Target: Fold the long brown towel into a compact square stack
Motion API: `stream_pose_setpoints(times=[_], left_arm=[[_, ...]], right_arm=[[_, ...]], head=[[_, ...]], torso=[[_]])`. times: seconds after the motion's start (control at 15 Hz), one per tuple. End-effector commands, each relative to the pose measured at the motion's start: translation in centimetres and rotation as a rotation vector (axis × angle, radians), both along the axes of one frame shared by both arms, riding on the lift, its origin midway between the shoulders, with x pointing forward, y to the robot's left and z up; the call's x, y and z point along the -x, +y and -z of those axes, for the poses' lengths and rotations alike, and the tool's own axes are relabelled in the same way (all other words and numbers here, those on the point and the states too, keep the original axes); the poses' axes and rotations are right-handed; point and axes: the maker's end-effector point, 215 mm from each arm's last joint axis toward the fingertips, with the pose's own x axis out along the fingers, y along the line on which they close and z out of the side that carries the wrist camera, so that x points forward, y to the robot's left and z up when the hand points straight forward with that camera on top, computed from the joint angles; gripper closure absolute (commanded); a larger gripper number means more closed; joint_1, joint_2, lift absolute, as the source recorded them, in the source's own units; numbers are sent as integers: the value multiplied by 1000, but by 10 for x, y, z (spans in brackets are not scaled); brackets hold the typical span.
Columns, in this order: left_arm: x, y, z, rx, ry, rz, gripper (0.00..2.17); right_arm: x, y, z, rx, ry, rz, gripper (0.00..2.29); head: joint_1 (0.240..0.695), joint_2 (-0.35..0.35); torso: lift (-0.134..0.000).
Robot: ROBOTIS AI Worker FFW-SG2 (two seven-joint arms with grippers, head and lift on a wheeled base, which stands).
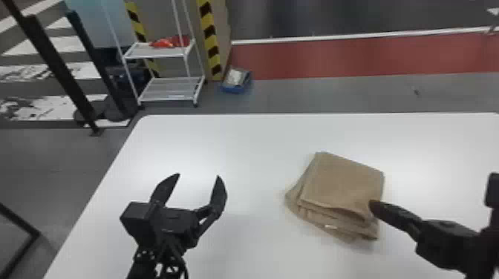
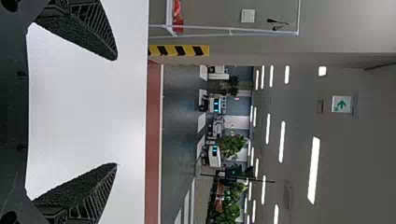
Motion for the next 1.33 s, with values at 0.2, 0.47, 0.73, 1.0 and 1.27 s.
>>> stream_pose_setpoints(times=[0.2, 0.47, 0.73, 1.0, 1.27], left_arm=[[0, 0, 1, 2, 2, -1, 60], [0, 0, 0, 2, -1, -1, 60], [-1, 0, 1, 3, 1, -1, 60], [-2, 0, 0, 3, -1, -1, 60], [-7, -9, 3, 10, 1, 12, 60]], right_arm=[[-44, -89, 10, 16, 24, 181, 2040], [-71, -87, 35, 37, 75, 192, 2040], [-95, -53, 57, 83, 110, 141, 2040], [-125, -13, 60, 121, 58, 84, 2040], [-136, 26, 56, 140, 3, 29, 2037]], head=[[695, 11], [695, -43], [695, -25], [695, 19], [695, 67]], torso=[[-115], [-115], [-115], [-115], [-115]])
